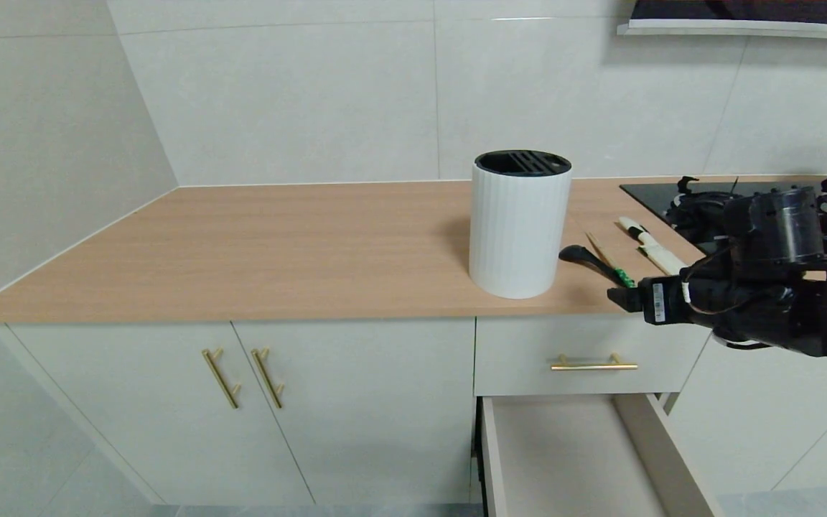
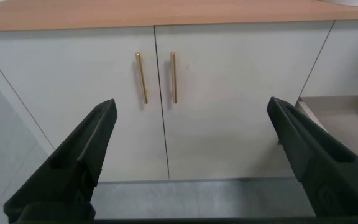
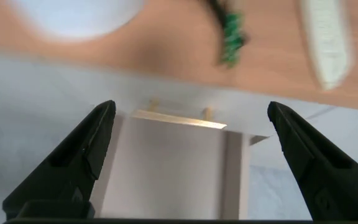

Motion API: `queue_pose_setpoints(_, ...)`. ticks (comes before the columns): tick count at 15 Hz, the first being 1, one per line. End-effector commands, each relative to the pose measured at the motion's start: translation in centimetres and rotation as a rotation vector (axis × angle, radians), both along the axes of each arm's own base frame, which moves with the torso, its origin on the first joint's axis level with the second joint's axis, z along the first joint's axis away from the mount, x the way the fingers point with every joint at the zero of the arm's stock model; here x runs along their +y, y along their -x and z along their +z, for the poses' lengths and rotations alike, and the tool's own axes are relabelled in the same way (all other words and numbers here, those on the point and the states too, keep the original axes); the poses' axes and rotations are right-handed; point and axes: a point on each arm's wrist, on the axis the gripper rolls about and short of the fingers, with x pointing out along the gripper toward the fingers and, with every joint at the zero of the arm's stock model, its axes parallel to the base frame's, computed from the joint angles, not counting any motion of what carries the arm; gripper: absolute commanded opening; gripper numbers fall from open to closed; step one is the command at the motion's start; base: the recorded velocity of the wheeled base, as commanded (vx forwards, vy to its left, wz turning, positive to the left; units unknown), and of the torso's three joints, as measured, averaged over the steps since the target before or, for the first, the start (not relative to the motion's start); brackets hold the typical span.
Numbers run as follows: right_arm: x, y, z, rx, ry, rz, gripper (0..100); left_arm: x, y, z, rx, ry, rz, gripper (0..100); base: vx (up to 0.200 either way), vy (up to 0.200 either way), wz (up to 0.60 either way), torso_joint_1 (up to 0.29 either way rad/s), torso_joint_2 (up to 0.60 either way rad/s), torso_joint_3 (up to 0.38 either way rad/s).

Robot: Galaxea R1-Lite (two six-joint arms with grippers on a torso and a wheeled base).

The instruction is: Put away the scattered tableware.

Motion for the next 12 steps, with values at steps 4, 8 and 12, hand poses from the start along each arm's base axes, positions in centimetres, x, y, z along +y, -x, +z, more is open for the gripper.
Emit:
queue_pose_setpoints(4, 0.2, -4.9, -2.8, 0.047, -0.023, -0.145, 100, 0.0, 0.0, 0.0, 0.001, 0.0, 0.0, 100, 0.0, 0.0, 0.0, 0.0, 0.0, 0.0)
queue_pose_setpoints(8, 0.2, -5.8, -3.5, 0.055, -0.034, -0.163, 100, 0.0, 0.0, 0.0, 0.001, 0.0, 0.0, 100, 0.0, 0.0, 0.0, 0.0, 0.0, 0.0)
queue_pose_setpoints(12, -0.1, -6.4, -3.7, 0.053, -0.048, -0.181, 100, 0.0, 0.0, 0.0, 0.001, -0.001, 0.0, 100, 0.0, 0.0, 0.0, 0.0, 0.0, 0.0)
